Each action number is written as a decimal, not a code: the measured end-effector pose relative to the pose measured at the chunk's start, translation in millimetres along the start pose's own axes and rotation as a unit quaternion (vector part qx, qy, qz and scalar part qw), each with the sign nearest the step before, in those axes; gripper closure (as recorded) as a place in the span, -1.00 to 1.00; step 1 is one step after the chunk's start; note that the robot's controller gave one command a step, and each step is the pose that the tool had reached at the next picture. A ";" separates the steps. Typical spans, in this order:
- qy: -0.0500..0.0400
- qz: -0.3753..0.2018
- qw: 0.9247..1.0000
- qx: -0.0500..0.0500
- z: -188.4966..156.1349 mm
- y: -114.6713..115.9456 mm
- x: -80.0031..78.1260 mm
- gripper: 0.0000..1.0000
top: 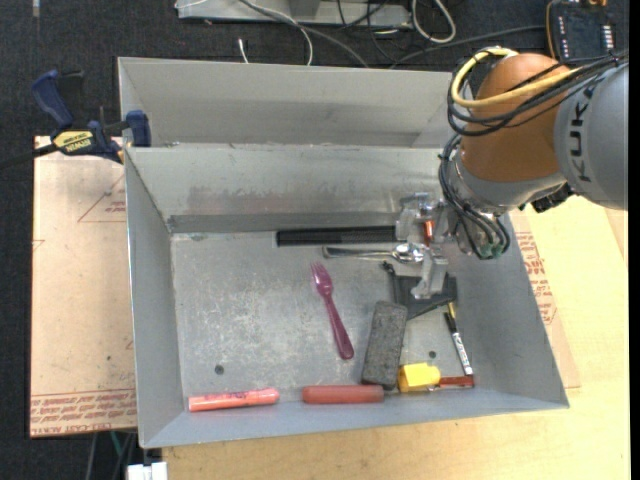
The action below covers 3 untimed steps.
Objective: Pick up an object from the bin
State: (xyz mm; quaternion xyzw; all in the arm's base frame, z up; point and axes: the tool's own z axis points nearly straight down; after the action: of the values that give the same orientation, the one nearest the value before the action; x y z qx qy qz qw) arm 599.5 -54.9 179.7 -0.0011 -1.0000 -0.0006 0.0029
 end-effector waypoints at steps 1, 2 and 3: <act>-0.004 -0.001 1.000 0.000 -4.5 0.3 -1.7 -1.00; -0.004 -0.126 0.992 0.000 91.6 -18.7 19.9 -1.00; -0.008 -0.154 0.988 0.001 59.8 -25.3 23.6 -1.00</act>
Offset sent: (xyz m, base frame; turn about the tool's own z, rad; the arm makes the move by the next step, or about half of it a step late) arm -0.0256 -0.0228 -0.1097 -0.2994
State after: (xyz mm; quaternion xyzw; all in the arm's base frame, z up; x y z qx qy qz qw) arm 575.5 -80.1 120.0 0.1532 -0.9882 0.0003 -0.0056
